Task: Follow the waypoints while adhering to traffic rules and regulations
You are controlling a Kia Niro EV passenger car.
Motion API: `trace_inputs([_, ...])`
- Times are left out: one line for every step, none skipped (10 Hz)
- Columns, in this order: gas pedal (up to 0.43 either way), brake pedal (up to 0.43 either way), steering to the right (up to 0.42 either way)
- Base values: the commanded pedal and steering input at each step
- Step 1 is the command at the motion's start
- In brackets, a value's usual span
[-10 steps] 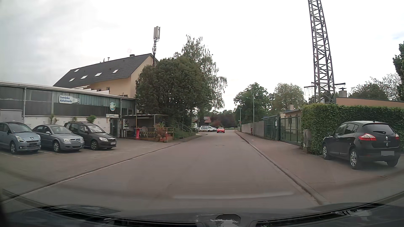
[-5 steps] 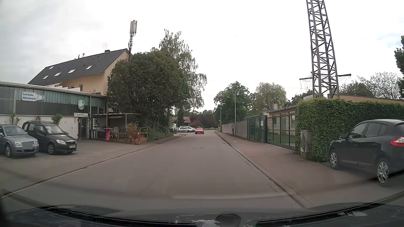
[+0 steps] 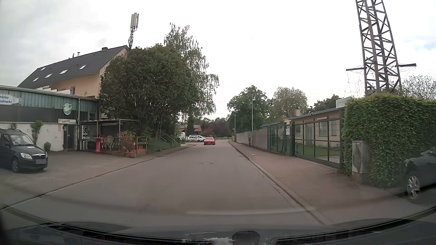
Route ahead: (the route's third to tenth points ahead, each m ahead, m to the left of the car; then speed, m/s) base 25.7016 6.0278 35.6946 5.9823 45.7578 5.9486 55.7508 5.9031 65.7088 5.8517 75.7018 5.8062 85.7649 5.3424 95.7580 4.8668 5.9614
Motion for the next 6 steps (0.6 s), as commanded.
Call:
trace_inputs([0.150, 0.000, -0.003])
trace_inputs([0.150, 0.000, -0.003])
trace_inputs([0.150, 0.000, -0.003])
trace_inputs([0.150, 0.000, -0.002])
trace_inputs([0.150, 0.000, 0.000])
trace_inputs([0.150, 0.000, 0.000])
